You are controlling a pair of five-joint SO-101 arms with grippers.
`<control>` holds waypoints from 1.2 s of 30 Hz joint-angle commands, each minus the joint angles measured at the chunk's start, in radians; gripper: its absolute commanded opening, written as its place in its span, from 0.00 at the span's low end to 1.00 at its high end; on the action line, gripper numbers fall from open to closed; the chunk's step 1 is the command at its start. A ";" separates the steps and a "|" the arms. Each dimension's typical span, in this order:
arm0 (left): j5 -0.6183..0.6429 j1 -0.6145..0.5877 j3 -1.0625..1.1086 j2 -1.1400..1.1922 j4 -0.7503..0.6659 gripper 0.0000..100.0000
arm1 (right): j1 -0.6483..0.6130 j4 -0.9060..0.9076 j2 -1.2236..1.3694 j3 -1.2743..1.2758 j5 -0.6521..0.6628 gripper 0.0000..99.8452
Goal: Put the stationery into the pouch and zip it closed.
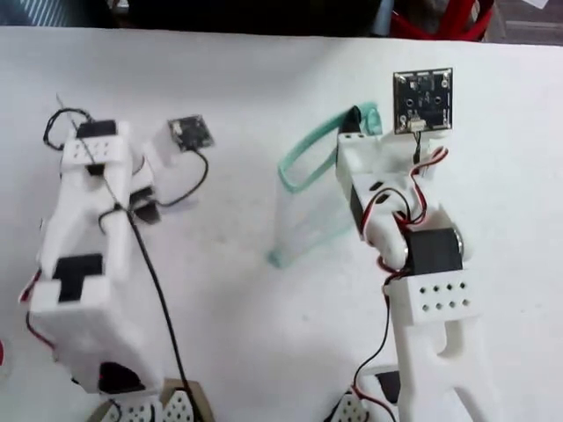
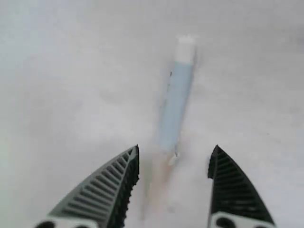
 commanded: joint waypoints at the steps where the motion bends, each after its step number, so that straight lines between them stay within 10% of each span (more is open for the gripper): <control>1: -0.078 -0.033 -0.175 0.127 0.046 0.24 | -0.013 0.010 0.033 0.112 0.015 0.24; 19: -0.242 -0.058 -0.295 0.323 0.097 0.03 | -0.013 -0.004 0.033 0.114 0.015 0.24; 26: -0.299 -0.030 -0.430 0.251 0.391 0.02 | -0.013 -0.004 0.033 0.115 0.015 0.24; 36: -0.054 0.001 -0.468 -0.150 0.519 0.02 | -0.013 -0.004 0.033 0.115 0.015 0.24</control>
